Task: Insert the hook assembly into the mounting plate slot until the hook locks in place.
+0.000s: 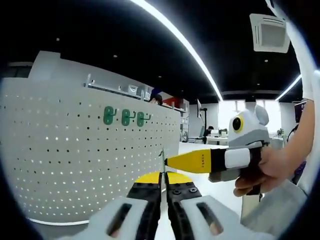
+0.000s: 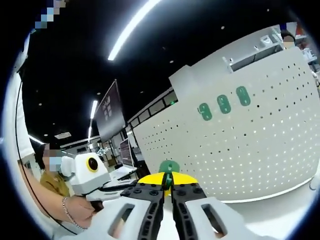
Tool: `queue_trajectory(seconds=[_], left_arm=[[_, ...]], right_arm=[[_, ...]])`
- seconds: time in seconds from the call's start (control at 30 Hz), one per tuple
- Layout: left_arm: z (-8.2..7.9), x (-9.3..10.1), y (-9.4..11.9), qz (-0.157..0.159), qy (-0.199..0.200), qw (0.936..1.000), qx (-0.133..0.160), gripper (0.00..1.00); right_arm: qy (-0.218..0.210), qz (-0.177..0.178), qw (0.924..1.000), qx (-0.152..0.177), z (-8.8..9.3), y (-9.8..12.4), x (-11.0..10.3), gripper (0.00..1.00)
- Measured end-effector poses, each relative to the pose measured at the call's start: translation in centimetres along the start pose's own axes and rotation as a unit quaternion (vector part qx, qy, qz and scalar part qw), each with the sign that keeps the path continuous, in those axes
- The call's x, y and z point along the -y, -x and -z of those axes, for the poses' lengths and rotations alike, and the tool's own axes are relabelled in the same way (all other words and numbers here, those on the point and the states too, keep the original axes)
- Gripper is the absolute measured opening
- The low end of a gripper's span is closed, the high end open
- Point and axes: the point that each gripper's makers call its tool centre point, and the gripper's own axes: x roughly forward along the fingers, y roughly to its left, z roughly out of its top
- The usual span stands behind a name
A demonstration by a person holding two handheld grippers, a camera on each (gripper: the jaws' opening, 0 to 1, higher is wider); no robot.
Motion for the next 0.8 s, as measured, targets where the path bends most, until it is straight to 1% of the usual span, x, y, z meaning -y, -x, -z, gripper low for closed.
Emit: queue_trajectory(seconds=[0.1,0.17,0.23,0.37,0.43,0.53,0.6,0.67,0.7,0.73,0.8], left_arm=[[-0.1,0.0,0.0,-0.002,0.001,1.0000,0.003,0.02],[-0.1,-0.1,0.0,-0.003,-0.005,1.0000,0.002,0.02],[-0.1,-0.1,0.0,-0.003,-0.008,1.0000,0.002,0.02],[-0.1,-0.1,0.0,-0.003,-0.013,0.9999,0.002,0.03],[0.2,0.0,-0.2,-0.003,-0.016,0.9998,-0.006,0.03],[0.7,0.0,-0.2,-0.001,-0.015,0.9996,-0.023,0.06],[1.0,-0.3,-0.2,-0.005,-0.009,0.9995,-0.031,0.14],[1.1,-0.2,-0.3,0.000,0.009,0.9995,-0.030,0.31],[1.0,-0.3,-0.3,0.002,0.010,0.9997,-0.024,0.38],[1.1,-0.3,-0.2,0.003,0.008,0.9997,-0.024,0.45],[1.5,-0.4,-0.2,0.010,0.017,0.9993,-0.032,0.55]], right_arm=[[-0.011,0.002,0.9999,0.001,-0.1,0.0,0.0,0.01],[-0.032,0.005,0.9995,0.000,-0.1,0.0,0.1,0.01],[-0.030,0.004,0.9995,-0.001,-0.1,0.0,0.0,0.00],[-0.042,0.003,0.9991,0.000,-0.2,0.1,0.1,0.00],[-0.032,0.004,0.9995,-0.004,0.0,0.2,0.0,0.00],[-0.034,0.001,0.9994,-0.008,0.1,0.3,0.0,0.00],[-0.040,-0.001,0.9992,-0.006,0.1,0.3,0.0,0.00],[-0.039,0.000,0.9992,-0.006,0.1,0.4,0.0,0.00],[-0.040,-0.001,0.9992,-0.005,0.0,0.4,0.1,0.00],[-0.041,-0.001,0.9992,-0.004,0.0,0.4,0.1,0.00],[-0.040,0.000,0.9992,-0.004,-0.1,0.4,0.2,0.00]])
